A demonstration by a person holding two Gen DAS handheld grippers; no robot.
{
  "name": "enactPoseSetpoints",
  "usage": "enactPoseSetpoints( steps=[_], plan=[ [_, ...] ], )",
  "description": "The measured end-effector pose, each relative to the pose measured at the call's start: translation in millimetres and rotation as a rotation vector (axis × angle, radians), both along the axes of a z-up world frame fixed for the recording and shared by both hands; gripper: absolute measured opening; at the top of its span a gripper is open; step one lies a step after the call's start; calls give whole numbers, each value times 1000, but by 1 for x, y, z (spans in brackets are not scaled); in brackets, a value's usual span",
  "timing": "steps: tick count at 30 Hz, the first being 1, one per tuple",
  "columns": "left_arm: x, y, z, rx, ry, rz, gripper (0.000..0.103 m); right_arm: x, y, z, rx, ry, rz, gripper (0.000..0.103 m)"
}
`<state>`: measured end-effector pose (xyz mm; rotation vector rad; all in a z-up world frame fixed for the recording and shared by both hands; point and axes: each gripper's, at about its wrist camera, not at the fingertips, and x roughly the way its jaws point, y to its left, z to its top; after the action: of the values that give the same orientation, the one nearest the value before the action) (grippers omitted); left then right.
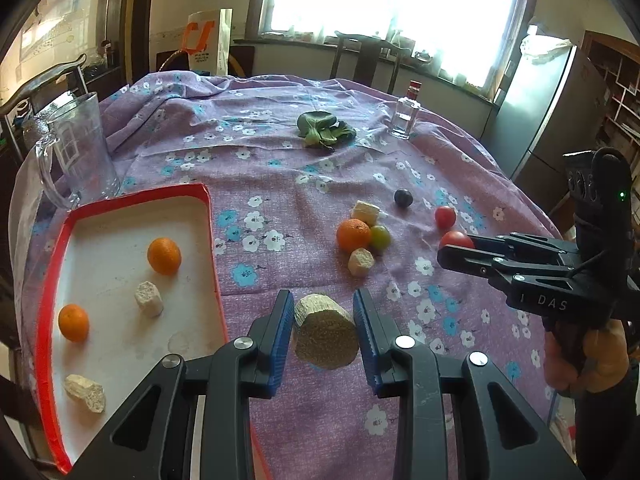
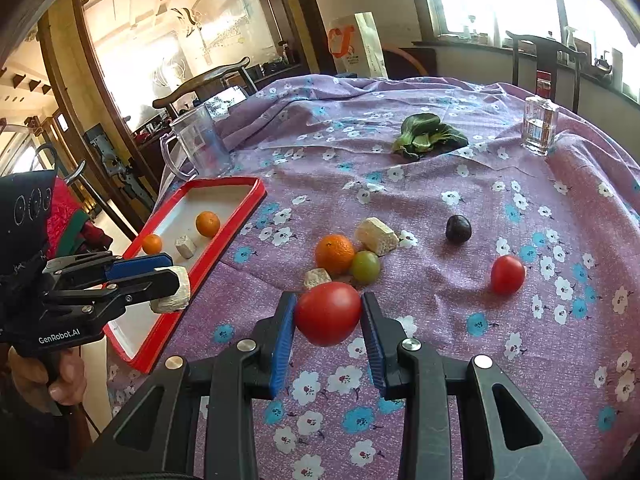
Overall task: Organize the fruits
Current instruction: 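Carry the slice with the left tool while the right tool carries the tomato over the tray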
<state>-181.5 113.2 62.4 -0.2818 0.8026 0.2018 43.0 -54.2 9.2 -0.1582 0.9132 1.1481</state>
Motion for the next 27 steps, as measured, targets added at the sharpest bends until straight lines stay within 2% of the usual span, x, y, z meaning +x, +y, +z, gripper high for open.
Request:
enactPoseSetpoints(
  steps=[27],
  plan=[
    [-62,49,6,-12,-32,140,30,-55,74,10,5,1,154,33]
  ],
)
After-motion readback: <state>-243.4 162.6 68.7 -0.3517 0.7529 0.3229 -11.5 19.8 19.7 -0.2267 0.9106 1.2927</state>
